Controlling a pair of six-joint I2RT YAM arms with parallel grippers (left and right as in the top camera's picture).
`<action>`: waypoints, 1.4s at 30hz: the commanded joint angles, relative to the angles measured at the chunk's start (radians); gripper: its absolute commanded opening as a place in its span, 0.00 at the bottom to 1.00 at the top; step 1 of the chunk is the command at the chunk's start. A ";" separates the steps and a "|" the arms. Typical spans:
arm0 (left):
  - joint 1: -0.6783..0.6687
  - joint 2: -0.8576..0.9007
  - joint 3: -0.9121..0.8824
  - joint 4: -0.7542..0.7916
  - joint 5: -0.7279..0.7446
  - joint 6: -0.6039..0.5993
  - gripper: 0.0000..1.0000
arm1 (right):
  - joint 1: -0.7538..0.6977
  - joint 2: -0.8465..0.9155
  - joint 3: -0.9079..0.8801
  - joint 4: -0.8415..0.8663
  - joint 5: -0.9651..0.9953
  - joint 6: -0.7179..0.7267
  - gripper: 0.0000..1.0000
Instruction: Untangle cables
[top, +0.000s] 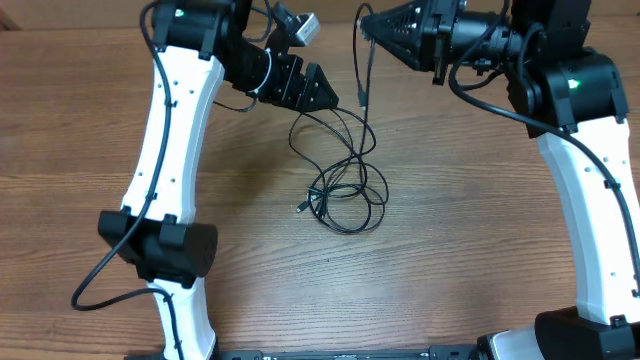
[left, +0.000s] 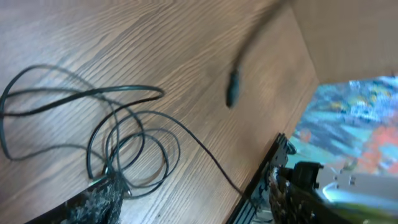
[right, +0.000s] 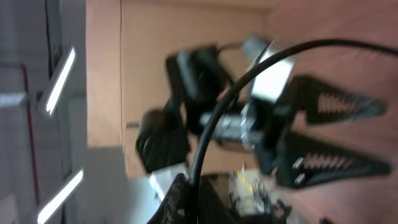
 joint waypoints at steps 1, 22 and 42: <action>-0.014 -0.006 0.013 -0.029 0.117 0.190 0.76 | -0.047 0.000 0.010 0.025 0.098 0.059 0.04; -0.170 -0.005 0.012 0.200 0.194 0.147 0.65 | -0.092 0.000 0.010 0.311 0.111 0.447 0.04; -0.203 -0.005 0.012 0.148 0.196 0.147 0.24 | -0.168 0.000 0.010 0.346 0.113 0.488 0.04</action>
